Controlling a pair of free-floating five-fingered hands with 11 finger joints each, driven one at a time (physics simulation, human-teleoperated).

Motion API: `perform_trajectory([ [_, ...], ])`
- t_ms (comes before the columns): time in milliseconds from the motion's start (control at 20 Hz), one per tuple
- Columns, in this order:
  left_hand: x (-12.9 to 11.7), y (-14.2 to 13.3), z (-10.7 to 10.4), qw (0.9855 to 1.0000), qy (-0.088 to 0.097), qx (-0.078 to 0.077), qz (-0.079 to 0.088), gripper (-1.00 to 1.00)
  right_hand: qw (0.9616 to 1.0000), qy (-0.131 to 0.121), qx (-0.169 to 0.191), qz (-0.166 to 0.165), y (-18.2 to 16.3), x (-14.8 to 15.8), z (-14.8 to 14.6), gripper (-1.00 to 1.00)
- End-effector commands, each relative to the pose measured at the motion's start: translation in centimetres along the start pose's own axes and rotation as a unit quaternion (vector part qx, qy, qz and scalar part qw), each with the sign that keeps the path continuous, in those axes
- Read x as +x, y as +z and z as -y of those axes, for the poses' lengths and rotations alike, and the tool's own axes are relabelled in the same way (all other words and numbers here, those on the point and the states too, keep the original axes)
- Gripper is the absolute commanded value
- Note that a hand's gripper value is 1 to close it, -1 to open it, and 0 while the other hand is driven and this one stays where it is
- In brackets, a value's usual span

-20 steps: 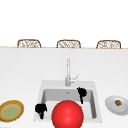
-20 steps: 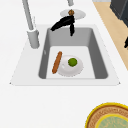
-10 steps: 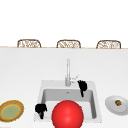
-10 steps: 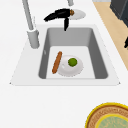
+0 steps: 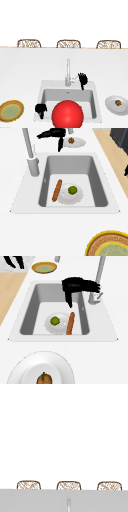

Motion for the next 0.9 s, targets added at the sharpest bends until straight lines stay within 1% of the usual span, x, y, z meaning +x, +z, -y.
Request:
perform_trajectory([
  [0, 0.0, 0.0, 0.0, 1.0, 0.0, 0.0, 0.0, 0.0, 0.9997, 0.004, 0.023, 0.005, -1.9, 0.1, 0.9, -1.0],
  [50, 0.0, 0.0, 0.0, 1.0, 0.0, 0.0, 0.0, 0.0, 0.9989, 0.006, 0.046, 0.004, -2.5, -0.1, 1.4, -1.0],
  [100, 0.0, 0.0, 0.0, 1.0, 0.0, 0.0, 0.0, 0.0, 0.9987, 0.009, 0.05, 0.005, -3.0, 0.0, 1.7, -1.0],
  [200, 0.0, 0.0, 0.0, 1.0, 0.0, 0.0, 0.0, 0.0, 0.9985, 0.008, 0.055, 0.006, -4.2, -0.1, 2.3, -1.0],
  [250, 0.0, 0.0, 0.0, 1.0, 0.0, 0.0, 0.0, 0.0, 0.9984, 0.008, 0.056, 0.006, -4.7, 0.1, 2.3, -1.0],
  [400, 0.0, 0.0, 0.0, 1.0, 0.0, 0.0, 0.0, 0.0, 0.997, 0.011, 0.077, 0.001, -6.5, 0.4, 2.3, -1.0],
  [450, 0.0, 0.0, 0.0, 1.0, 0.0, 0.0, 0.0, 0.0, 0.9971, 0.01, 0.075, 0.007, -7.1, 0.2, 2.1, -1.0],
  [550, 0.0, 0.0, 0.0, 1.0, 0.0, 0.0, 0.0, 0.0, 0.9964, 0.007, 0.084, 0.013, -8.2, 0.0, 2.1, -1.0],
  [650, 0.0, 0.0, 0.0, 1.0, 0.0, 0.0, 0.0, 0.0, 0.995, 0.007, 0.099, 0.006, -9.6, 0.2, 2.0, -1.0],
  [850, 0.0, 0.0, 0.0, 1.0, 0.0, 0.0, 0.0, 0.0, 0.9931, 0.005, 0.117, 0.006, -12.4, 0.5, 1.5, -1.0],
])
